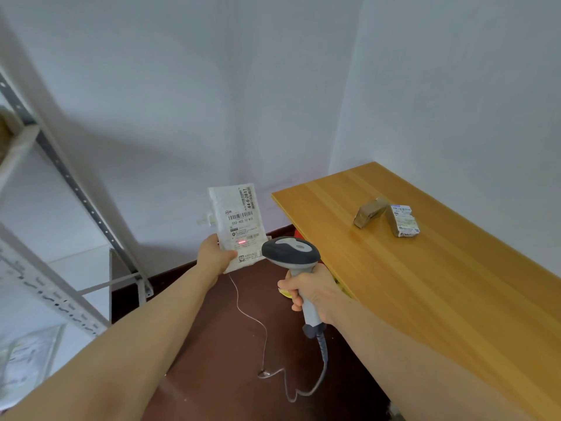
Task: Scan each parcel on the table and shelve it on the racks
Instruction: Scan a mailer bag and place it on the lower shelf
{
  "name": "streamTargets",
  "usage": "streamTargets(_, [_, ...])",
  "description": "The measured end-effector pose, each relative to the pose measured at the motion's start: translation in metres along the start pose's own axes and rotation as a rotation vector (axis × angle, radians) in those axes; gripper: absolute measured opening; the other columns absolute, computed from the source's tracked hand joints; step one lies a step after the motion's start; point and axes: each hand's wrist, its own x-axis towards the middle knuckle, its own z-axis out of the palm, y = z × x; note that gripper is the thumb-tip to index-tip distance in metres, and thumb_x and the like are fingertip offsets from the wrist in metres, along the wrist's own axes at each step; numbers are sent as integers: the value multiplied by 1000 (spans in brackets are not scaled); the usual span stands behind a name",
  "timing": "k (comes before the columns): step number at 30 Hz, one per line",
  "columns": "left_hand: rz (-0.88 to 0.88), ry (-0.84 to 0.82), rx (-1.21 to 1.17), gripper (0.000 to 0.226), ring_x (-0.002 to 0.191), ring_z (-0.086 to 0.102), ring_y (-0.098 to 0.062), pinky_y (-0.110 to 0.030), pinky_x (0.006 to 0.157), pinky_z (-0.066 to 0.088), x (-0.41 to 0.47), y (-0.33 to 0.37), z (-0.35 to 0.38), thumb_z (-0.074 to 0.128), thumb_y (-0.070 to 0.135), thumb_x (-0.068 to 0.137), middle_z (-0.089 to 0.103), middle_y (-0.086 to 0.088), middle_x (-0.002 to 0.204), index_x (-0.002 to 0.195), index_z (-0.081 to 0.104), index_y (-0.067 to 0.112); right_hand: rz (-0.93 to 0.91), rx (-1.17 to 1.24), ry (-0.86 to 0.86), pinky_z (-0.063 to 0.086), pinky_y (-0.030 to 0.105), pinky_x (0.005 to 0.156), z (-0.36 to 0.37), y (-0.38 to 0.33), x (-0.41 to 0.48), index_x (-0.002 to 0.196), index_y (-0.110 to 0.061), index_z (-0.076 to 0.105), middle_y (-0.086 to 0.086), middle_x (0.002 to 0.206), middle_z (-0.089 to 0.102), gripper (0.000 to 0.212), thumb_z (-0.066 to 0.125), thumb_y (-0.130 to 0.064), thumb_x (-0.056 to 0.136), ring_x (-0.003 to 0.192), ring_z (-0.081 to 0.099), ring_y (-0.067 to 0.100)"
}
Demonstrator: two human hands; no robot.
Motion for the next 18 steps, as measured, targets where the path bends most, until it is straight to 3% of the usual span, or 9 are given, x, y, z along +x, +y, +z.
streamTargets(5, [-49,15,-91,39,109,61,-33,-33,71,53,-14,-9,-14,59,-12,82,63,-14,121,120,58,-1,15,119,-45,46,27,48,13,5,1,81,-3,64,11,62,65,11,75,-3,80,46,49,17])
streamTargets(7, [-102,24,-172,41,111,60,-32,-36,80,53,-25,-19,-22,54,-14,83,62,-12,123,122,58,1,7,132,-35,50,27,51,20,11,7,92,-3,66,12,77,71,18,78,-9,79,55,55,16])
streamTargets(10, [-211,56,-331,43,109,60,-30,-42,91,52,-49,-43,-41,48,-18,83,63,-8,119,120,59,2,-36,67,28,54,26,57,37,21,21,102,-5,66,3,85,66,28,78,-10,78,77,60,15])
streamTargets(14, [-380,84,-439,35,103,62,-31,-45,90,52,-87,-92,-78,46,-21,82,65,-12,114,109,60,-3,36,3,-58,52,29,59,81,41,30,107,-3,65,9,95,69,37,81,-8,74,91,64,23])
streamTargets(18, [-513,114,-508,46,111,61,-35,-49,96,50,-126,-147,-128,42,-23,78,64,-17,121,119,57,-7,111,-94,-250,49,23,46,151,61,14,85,-2,67,13,81,70,17,77,6,74,60,67,17])
